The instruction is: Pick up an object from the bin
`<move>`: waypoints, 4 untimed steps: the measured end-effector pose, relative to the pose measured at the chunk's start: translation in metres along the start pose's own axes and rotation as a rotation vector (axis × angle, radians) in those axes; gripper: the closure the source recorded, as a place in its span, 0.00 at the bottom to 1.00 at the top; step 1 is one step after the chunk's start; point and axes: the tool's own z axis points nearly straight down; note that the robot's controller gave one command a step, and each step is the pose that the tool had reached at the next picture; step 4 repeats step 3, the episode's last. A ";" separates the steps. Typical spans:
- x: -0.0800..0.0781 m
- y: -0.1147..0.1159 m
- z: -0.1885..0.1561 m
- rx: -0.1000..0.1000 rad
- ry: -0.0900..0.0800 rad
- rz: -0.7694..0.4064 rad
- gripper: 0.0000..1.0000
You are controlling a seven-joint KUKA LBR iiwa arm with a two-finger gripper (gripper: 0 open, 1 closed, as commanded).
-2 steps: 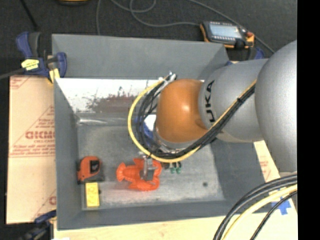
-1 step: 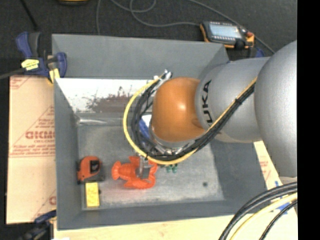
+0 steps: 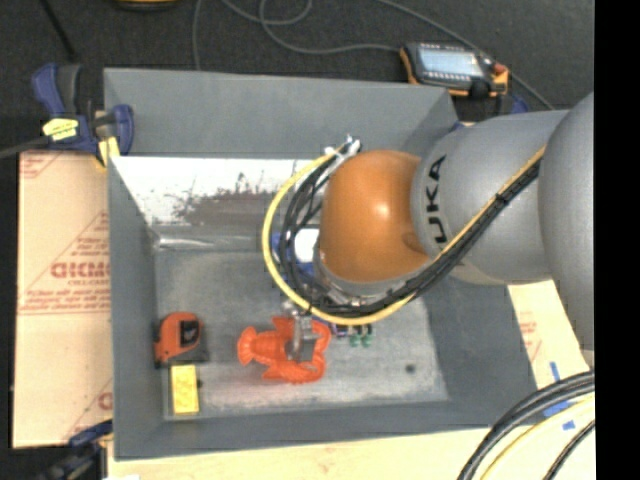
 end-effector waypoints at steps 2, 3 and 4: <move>-0.022 0.048 -0.134 -0.001 -0.014 0.043 1.00; -0.017 0.037 -0.120 -0.003 -0.029 0.020 1.00; -0.017 0.037 -0.120 -0.003 -0.029 0.020 1.00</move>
Offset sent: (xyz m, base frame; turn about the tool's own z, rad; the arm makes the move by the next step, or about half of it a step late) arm 0.0319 0.0636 0.1616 0.0606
